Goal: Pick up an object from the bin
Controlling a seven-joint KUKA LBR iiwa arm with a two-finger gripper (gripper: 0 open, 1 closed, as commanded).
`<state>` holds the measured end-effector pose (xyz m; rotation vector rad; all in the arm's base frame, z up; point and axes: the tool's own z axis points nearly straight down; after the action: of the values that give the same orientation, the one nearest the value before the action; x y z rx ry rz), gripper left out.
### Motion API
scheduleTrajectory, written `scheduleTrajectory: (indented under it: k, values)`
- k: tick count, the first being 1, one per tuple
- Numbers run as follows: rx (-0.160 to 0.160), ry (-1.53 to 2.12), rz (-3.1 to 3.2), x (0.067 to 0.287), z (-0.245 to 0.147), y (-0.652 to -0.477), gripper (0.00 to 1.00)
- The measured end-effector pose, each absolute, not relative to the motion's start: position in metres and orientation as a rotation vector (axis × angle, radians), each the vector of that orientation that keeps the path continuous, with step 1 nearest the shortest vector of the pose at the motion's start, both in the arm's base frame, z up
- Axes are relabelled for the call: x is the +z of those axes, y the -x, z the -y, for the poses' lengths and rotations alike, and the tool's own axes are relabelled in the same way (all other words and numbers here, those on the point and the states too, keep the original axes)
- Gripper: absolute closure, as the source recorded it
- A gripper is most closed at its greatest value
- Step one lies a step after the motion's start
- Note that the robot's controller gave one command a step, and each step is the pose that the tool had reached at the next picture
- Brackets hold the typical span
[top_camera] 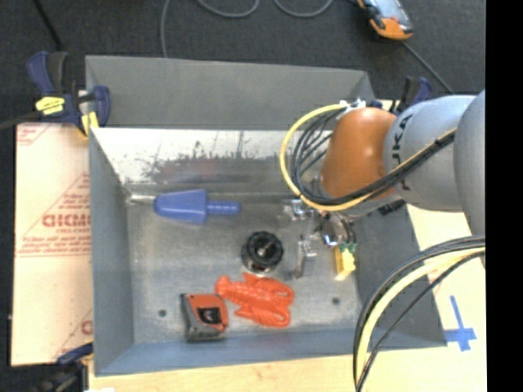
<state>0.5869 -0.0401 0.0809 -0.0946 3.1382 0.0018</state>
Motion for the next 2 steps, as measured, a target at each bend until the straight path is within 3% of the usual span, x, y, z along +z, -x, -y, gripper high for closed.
scheduleTrajectory:
  k: [1,2]
  values:
    - [-0.002,0.072,-3.136,0.074,0.002,-0.605,0.00]
    - [0.000,0.017,-3.137,0.071,-0.017,-0.551,1.00]
